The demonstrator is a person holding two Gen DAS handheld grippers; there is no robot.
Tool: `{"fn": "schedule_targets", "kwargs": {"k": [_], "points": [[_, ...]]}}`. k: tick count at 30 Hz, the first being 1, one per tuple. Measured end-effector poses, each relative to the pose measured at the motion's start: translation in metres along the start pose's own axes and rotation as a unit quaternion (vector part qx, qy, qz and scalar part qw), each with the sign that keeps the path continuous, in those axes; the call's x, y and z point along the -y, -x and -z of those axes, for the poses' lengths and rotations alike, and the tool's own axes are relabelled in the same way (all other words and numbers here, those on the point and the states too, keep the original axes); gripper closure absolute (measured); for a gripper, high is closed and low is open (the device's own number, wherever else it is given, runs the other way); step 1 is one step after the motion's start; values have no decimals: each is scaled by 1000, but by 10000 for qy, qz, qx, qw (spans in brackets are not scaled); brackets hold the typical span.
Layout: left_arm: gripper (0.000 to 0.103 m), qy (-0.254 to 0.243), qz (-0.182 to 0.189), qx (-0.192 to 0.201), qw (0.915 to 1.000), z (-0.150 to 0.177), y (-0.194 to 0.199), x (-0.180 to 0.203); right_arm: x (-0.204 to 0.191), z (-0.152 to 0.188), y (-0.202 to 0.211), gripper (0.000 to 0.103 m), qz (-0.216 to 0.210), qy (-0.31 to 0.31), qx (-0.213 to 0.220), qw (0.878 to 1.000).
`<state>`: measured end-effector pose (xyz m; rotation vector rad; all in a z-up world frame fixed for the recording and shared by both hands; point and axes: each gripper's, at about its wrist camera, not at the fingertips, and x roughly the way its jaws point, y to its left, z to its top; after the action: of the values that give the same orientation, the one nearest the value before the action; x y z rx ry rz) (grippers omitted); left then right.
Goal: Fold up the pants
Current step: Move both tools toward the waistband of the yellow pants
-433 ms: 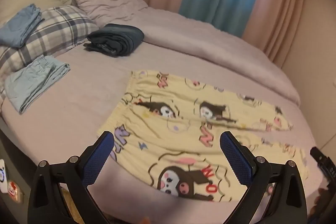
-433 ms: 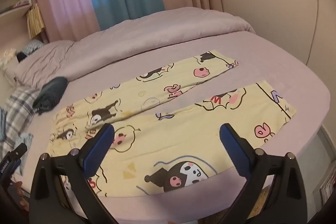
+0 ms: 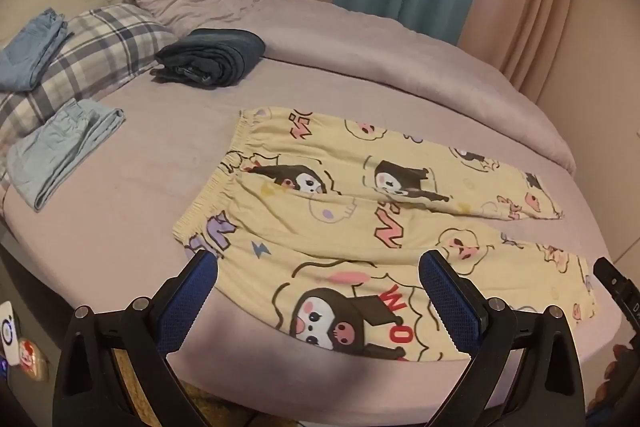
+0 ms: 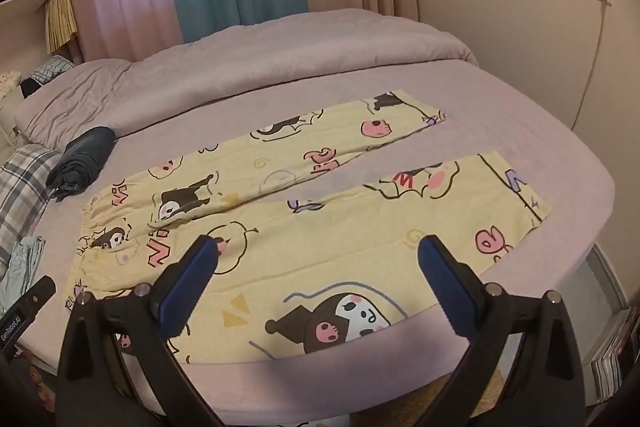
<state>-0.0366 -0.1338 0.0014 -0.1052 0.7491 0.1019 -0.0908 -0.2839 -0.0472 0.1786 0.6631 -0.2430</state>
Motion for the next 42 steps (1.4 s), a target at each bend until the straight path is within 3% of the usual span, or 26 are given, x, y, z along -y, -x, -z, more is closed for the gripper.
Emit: {"fn": "schedule_targets", "kwargs": {"k": [3, 12, 22, 27, 42], "points": [[2, 352, 475, -162, 9981, -27, -14, -85, 2, -2, 1, 2, -56, -52, -7, 10000], [2, 252, 440, -122, 9986, -35, -14, -84, -1, 4, -2, 2, -64, -67, -81, 9999], [2, 269, 803, -63, 9964, -31, -14, -78, 3, 9, -7, 2, -124, -117, -74, 9998], [2, 220, 788, -82, 9966, -31, -19, -72, 3, 10, -12, 2, -152, -158, -91, 9997], [2, 485, 971, -145, 9940, -36, -21, -81, -4, 6, -15, 3, -132, -74, -93, 9998]]}}
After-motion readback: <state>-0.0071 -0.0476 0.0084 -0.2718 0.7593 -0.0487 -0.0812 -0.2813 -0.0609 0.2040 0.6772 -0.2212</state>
